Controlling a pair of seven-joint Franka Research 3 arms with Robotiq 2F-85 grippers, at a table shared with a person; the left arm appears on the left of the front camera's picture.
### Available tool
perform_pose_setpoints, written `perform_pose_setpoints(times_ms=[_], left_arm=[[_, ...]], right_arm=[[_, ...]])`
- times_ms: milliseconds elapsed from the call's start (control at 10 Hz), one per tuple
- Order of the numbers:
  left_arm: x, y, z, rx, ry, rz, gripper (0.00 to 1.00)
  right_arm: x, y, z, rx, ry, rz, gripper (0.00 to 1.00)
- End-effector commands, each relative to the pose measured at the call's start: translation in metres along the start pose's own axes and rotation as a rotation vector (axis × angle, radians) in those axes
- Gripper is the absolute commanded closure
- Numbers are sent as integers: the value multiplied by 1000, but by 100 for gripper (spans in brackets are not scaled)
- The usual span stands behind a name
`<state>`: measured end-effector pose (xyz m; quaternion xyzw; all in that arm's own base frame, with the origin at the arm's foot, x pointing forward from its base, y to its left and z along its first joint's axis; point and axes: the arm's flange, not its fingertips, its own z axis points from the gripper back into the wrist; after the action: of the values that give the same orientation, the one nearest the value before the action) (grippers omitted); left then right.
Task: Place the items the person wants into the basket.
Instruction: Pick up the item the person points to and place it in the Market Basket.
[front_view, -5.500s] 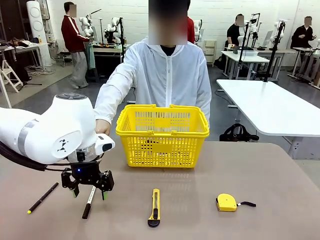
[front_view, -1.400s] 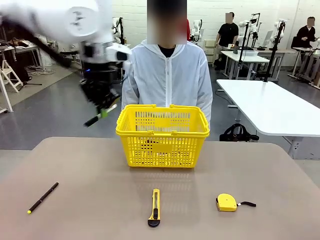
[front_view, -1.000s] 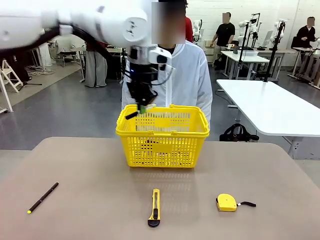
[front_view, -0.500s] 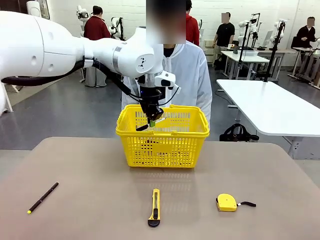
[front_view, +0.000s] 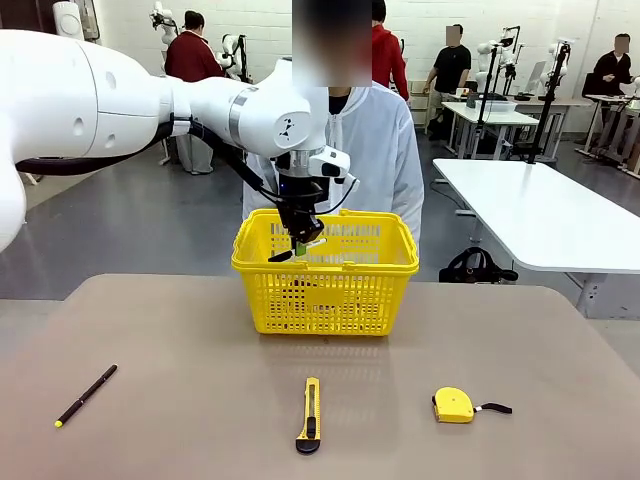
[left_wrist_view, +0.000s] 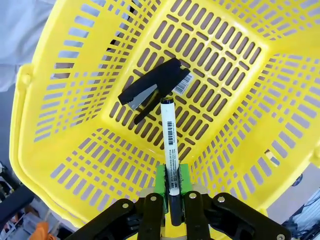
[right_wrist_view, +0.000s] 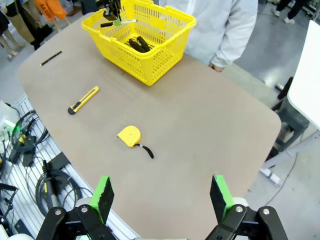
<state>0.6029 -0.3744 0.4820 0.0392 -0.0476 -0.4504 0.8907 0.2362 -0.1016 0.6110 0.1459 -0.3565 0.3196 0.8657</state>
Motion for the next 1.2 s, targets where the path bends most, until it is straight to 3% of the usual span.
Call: perform_pose_setpoints(times_ms=[0,200,300,400,1100], left_arm=[[14,3,4,16,26,19,28],[14,3,4,25,33,18,0],[13,2,3,25,32,19,16],[13,3,4,25,32,17,0],[8,1,12,15,12,47,0]], right_arm=[[1,-2,0,4,8,-4,0],[1,-2,0,4,8,-4,0],[1,-2,0,4,8,-4,0],[1,-2,0,4,8,-4,0],[1,-2,0,4,8,-4,0]])
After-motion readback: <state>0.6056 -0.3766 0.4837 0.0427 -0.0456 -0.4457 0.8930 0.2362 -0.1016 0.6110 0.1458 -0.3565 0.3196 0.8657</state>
